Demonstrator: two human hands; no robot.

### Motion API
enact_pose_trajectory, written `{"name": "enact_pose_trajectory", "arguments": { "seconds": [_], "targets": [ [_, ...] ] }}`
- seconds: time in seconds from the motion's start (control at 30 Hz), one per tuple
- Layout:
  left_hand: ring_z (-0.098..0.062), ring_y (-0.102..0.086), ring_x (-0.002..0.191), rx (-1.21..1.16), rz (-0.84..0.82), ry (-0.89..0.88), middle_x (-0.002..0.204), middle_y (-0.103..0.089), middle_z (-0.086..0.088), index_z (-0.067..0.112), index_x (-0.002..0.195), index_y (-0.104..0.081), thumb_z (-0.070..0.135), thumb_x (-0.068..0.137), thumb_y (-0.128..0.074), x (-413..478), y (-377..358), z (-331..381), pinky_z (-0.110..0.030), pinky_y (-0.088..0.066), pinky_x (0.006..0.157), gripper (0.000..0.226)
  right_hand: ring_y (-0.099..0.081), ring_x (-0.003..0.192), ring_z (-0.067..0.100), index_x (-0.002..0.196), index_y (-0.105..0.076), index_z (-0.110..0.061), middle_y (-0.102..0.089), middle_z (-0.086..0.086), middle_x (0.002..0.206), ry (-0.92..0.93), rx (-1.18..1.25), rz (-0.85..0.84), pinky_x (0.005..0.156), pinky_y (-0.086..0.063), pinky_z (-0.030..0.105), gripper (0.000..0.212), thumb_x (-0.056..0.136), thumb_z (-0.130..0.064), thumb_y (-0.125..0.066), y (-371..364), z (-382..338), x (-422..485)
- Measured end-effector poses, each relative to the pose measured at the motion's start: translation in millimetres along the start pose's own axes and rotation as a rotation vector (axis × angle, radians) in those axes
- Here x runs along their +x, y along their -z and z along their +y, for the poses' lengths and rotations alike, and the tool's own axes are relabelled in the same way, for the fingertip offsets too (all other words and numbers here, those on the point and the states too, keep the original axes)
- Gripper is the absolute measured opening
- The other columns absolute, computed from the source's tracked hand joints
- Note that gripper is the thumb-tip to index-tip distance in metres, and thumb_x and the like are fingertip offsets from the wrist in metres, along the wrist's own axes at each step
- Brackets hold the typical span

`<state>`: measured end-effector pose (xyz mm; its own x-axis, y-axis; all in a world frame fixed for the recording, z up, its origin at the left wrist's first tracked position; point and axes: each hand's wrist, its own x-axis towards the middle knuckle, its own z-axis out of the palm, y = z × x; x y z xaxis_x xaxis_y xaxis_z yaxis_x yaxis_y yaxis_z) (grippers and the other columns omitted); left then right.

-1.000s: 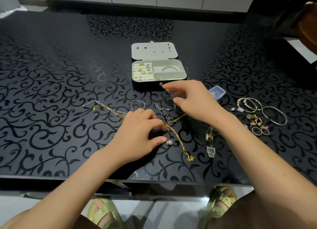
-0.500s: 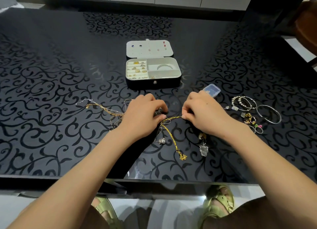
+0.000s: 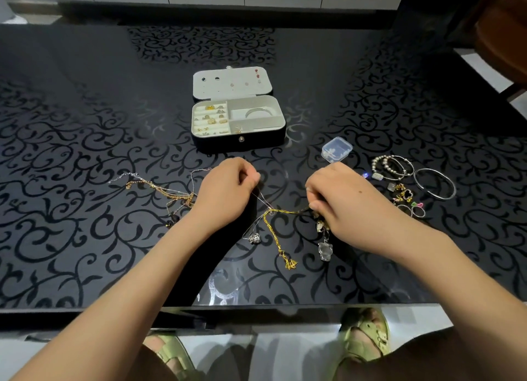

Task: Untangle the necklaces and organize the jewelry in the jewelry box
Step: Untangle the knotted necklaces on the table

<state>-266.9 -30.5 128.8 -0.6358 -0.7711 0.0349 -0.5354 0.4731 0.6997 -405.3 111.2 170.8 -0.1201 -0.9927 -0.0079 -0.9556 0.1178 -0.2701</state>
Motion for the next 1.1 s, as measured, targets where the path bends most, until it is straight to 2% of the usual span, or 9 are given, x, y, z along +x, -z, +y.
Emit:
{"name": "enact_pose_trajectory", "arguments": {
  "seconds": [0.07,0.23,0.33,0.43,0.57,0.67,0.87,0.97,1.1],
  "targets": [
    [-0.003,-0.046,0.064,0.012,0.02,0.01,0.071,-0.051,0.013,0.02,0.083,-0.054,0.022,0.094,-0.053,0,-1,0,-0.027,-0.033,0.067,0.012,-0.038,0.083,0.015,0.07,-0.036,-0.024,-0.047,-0.007,0.078,-0.014,0.061,-0.002,0.076,-0.036,0.027,0.028,0.091,-0.011,-0.047,2,-1,-4],
    [-0.005,-0.047,0.067,-0.005,0.075,0.015,0.076,-0.052,0.009,0.016,0.089,-0.049,0.018,0.097,-0.046,-3,-4,-1,-0.025,-0.029,0.065,0.009,-0.052,0.086,0.018,0.086,-0.04,-0.016,-0.061,-0.001,0.09,-0.07,0.183,-0.007,0.077,-0.042,0.033,0.011,0.095,-0.01,-0.041,5,-2,-7],
    [-0.009,-0.052,0.072,-0.051,0.113,0.016,0.079,-0.058,0.003,0.011,0.092,-0.045,0.011,0.098,-0.039,-4,-4,-3,-0.026,-0.031,0.066,0.008,-0.057,0.08,0.012,0.083,-0.039,-0.018,-0.064,-0.004,0.083,-0.106,0.256,0.026,0.071,-0.041,0.023,0.014,0.095,-0.01,-0.041,8,-3,-8],
    [-0.015,-0.055,0.076,-0.112,0.131,0.029,0.082,-0.063,-0.002,0.007,0.093,-0.042,0.007,0.098,-0.032,-4,-4,-2,-0.029,-0.038,0.071,0.01,-0.05,0.065,0.0,0.082,-0.039,-0.017,-0.063,-0.005,0.077,-0.131,0.293,0.057,0.061,-0.037,0.014,0.016,0.094,-0.008,-0.041,11,-3,-9],
    [-0.006,-0.054,0.071,-0.146,0.137,0.038,0.082,-0.065,-0.003,0.01,0.091,-0.039,0.01,0.099,-0.031,-3,-4,-2,-0.014,-0.035,0.059,0.012,-0.046,0.057,-0.002,0.082,-0.041,-0.015,-0.062,-0.002,0.075,-0.138,0.334,0.066,0.054,-0.034,0.012,0.015,0.094,-0.006,-0.041,13,-4,-9],
    [-0.007,-0.058,0.075,-0.151,0.141,0.054,0.083,-0.066,0.002,0.014,0.09,-0.041,0.014,0.101,-0.034,-4,-3,-3,-0.007,-0.036,0.062,0.013,-0.045,0.057,0.001,0.081,-0.041,-0.015,-0.061,-0.002,0.072,-0.132,0.349,0.084,0.054,-0.034,0.013,0.016,0.094,-0.007,-0.041,14,-5,-8],
    [-0.012,-0.051,0.089,0.083,0.139,-0.078,0.101,-0.054,0.001,0.019,0.102,-0.06,0.012,0.092,-0.053,-15,6,1,-0.016,-0.031,0.075,0.014,-0.046,0.057,0.001,0.08,-0.041,-0.019,-0.057,-0.005,0.068,-0.097,0.371,0.141,0.056,-0.035,0.013,0.018,0.094,-0.008,-0.043,16,-9,-6],
    [-0.012,-0.048,0.086,0.186,0.151,-0.152,0.094,-0.047,0.003,0.019,0.099,-0.064,0.02,0.086,-0.062,-31,9,6,-0.018,-0.029,0.074,0.012,-0.046,0.057,0.001,0.079,-0.041,-0.02,-0.057,-0.005,0.068,-0.096,0.371,0.142,0.055,-0.035,0.014,0.019,0.094,-0.009,-0.043,15,-10,-5],
    [-0.012,-0.047,0.085,0.242,-0.01,-0.187,0.086,-0.043,0.007,0.02,0.089,-0.063,0.033,0.085,-0.064,-58,8,10,-0.02,-0.03,0.071,0.014,-0.046,0.058,0.004,0.082,-0.042,-0.019,-0.057,-0.005,0.068,-0.108,0.333,0.158,0.054,-0.033,0.017,0.016,0.094,-0.011,-0.043,13,-8,-2]
  ]
}}
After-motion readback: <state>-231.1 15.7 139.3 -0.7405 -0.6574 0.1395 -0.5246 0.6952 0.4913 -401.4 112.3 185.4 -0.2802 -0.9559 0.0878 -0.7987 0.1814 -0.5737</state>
